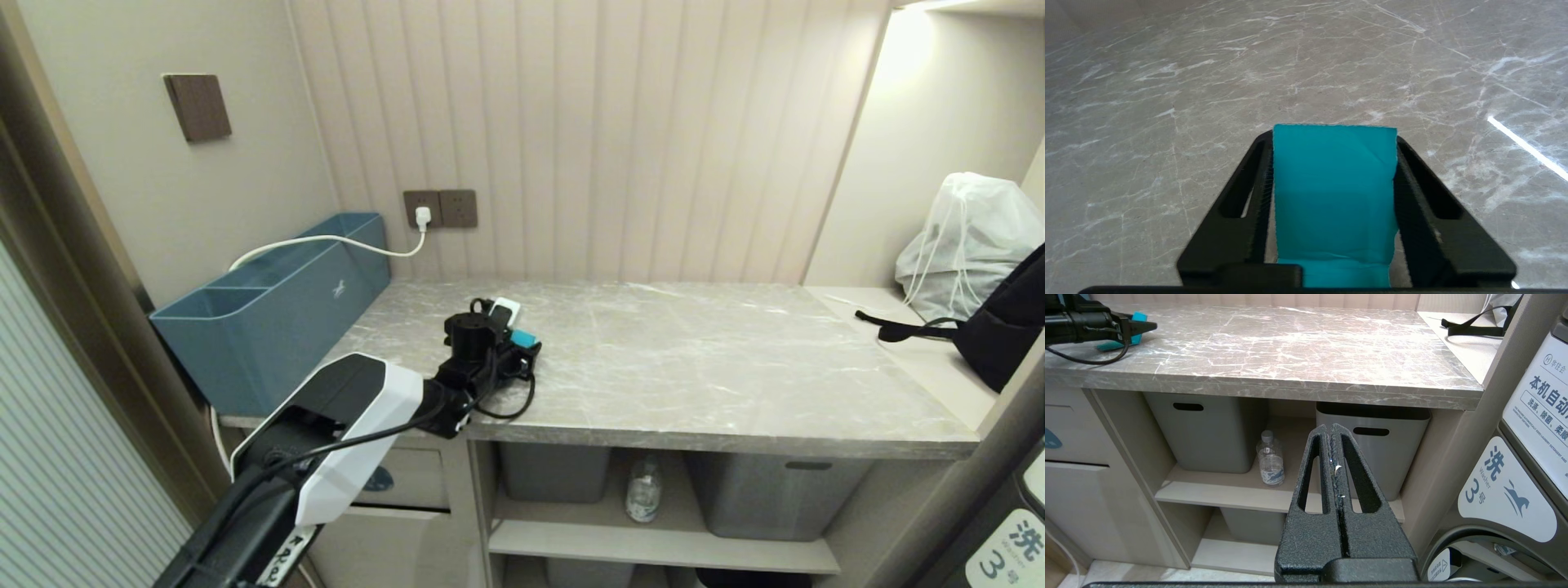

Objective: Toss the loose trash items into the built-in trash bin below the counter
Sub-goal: Pick up the garbage

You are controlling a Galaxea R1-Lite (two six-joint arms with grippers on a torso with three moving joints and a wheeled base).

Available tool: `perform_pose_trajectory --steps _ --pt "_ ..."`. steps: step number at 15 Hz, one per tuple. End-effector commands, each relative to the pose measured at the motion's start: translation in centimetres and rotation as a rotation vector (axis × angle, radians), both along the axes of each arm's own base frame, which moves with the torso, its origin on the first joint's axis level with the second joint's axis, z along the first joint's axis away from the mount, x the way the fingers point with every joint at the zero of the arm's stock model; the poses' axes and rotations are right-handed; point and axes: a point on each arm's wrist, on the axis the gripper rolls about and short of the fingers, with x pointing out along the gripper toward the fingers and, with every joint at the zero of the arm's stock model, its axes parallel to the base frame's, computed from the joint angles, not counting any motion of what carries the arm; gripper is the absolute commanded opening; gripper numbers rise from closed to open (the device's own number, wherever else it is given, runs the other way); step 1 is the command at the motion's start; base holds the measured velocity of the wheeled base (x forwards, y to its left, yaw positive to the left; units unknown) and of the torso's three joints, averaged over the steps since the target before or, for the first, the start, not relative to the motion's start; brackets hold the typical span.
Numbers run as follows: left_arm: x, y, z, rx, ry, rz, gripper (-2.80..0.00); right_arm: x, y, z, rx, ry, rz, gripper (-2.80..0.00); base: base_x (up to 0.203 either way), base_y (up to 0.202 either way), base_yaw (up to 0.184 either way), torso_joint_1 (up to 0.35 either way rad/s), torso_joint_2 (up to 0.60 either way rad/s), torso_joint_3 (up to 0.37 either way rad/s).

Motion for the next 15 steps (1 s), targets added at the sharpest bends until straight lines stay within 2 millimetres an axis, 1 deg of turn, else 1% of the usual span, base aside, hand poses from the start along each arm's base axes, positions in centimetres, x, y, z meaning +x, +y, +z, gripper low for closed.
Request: perform_pose_trajectory --steps 1,7,10,11,13,15 --pt "0.0 -0.1 0.1 -0.001 -0.004 -0.002 -2.80 0.0 0.0 0.0 0.000 0.000 0.000 -2.80 0.000 0.000 0.000 0.000 0.00 0.000" --pt "-0.1 -0.1 0.7 -0.002 -0.003 -0.004 -2.80 0.0 0.0 0.0 0.000 0.000 0.000 -2.80 0.000 0.000 0.000 0.000 0.00 0.000" --pt "-0.4 -0.1 1.5 -0.002 -0.007 -0.004 -2.80 0.0 0.0 0.0 0.000 0.000 0.000 -2.80 0.000 0.000 0.000 0.000 0.00 0.000" --pt "-0.8 0.0 2.8 -0.009 -0.018 -0.006 -2.80 0.0 0.0 0.0 0.000 0.000 0.000 -2.80 0.000 0.000 0.000 0.000 0.00 0.000" --pt "-2.0 0.2 4.2 -0.003 0.001 -0.011 -2.80 0.0 0.0 0.0 0.000 0.000 0.000 -2.80 0.000 0.000 0.000 0.000 0.00 0.000" --pt "-4.2 1.0 6.0 -0.003 0.046 0.000 -2.80 0.0 0.0 0.0 -0.001 -0.001 0.000 -2.80 0.000 0.000 0.000 0.000 0.00 0.000"
